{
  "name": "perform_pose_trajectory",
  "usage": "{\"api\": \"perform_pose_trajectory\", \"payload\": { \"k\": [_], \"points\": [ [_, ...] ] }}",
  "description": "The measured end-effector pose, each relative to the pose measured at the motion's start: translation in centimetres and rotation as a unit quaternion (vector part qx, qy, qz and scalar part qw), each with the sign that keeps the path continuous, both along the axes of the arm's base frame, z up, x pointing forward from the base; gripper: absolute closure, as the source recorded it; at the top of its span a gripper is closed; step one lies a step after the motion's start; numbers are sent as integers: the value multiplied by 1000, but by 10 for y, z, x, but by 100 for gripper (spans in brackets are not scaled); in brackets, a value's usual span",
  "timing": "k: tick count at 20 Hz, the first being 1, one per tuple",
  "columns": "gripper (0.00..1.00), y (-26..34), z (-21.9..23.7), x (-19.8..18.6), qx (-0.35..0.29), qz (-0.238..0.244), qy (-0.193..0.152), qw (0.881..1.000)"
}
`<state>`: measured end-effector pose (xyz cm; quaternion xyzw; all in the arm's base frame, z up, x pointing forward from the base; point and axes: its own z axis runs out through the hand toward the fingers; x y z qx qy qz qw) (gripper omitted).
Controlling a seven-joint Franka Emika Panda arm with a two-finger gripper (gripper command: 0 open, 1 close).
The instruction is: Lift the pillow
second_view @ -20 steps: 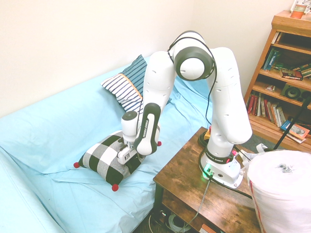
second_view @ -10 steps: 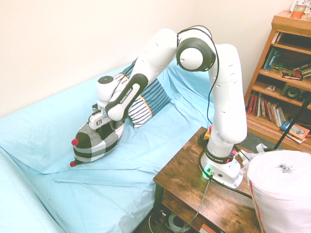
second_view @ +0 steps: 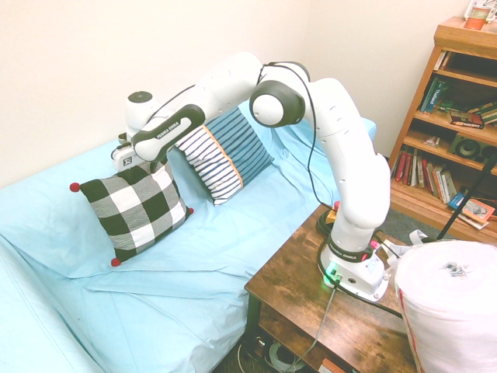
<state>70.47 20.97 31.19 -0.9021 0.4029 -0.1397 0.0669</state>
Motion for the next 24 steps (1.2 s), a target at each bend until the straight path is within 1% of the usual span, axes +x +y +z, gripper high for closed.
{"api": "perform_pose_trajectory", "payload": {
  "k": [4,7,11,16,20,24],
  "points": [
    [0,10,42,25,0,0,-1,1000],
    [0,7,69,19,-2,5,20,1000],
    [0,-21,98,-16,-12,16,65,998],
    [0,-74,109,-63,-22,40,102,994],
    [0,-126,116,-106,-28,55,119,991],
    [0,-178,120,-157,-27,51,123,991]
  ]
}}
